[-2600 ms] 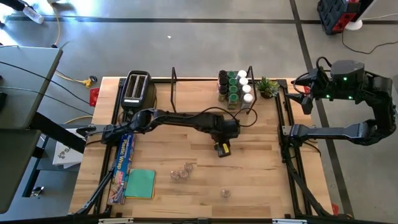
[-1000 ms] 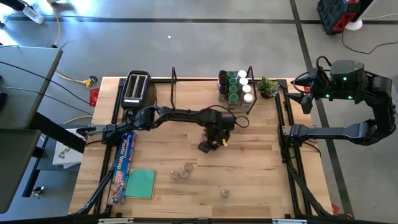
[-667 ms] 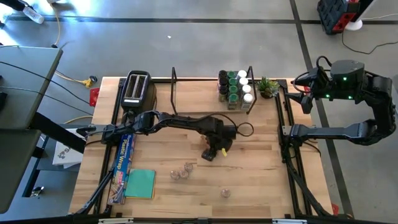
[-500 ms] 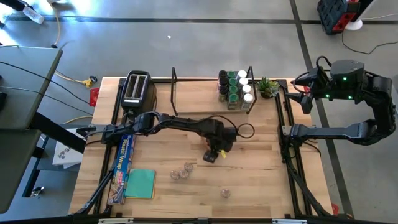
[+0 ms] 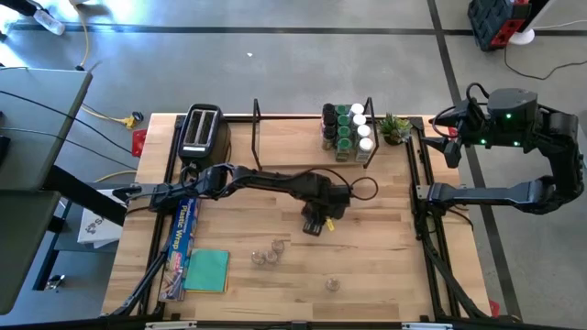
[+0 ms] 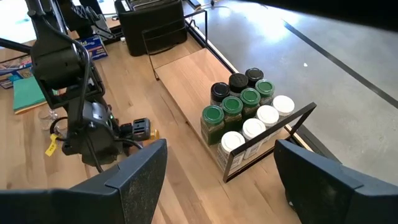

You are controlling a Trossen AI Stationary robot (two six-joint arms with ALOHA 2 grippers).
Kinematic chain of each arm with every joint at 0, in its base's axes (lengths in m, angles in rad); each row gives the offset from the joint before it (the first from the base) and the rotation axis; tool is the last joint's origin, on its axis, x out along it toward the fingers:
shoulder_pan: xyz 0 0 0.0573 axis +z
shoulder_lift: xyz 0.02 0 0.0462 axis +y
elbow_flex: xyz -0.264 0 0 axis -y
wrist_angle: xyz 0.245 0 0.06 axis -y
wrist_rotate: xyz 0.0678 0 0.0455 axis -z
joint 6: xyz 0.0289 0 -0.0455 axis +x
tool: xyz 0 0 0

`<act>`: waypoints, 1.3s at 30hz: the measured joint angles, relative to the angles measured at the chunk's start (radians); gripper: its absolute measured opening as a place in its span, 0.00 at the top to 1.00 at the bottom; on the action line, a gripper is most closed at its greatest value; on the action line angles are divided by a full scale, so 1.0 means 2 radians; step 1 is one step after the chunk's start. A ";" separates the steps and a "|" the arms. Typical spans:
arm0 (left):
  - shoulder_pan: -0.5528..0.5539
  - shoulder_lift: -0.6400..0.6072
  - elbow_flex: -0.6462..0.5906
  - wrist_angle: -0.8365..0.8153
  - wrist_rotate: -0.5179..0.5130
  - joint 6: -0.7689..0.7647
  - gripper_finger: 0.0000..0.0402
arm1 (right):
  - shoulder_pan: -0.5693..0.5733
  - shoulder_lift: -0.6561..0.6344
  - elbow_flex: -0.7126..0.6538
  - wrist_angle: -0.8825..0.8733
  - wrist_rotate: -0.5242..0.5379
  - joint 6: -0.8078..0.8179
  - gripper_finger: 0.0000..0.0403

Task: Shelf spices
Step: Put the black seasoning bottle on the shelf and align it with the other black seasoning bottles

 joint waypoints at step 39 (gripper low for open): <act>-0.046 -0.065 0.028 -0.089 -0.053 -0.165 0.38 | 0.000 -0.001 0.000 -0.008 0.000 -0.025 0.28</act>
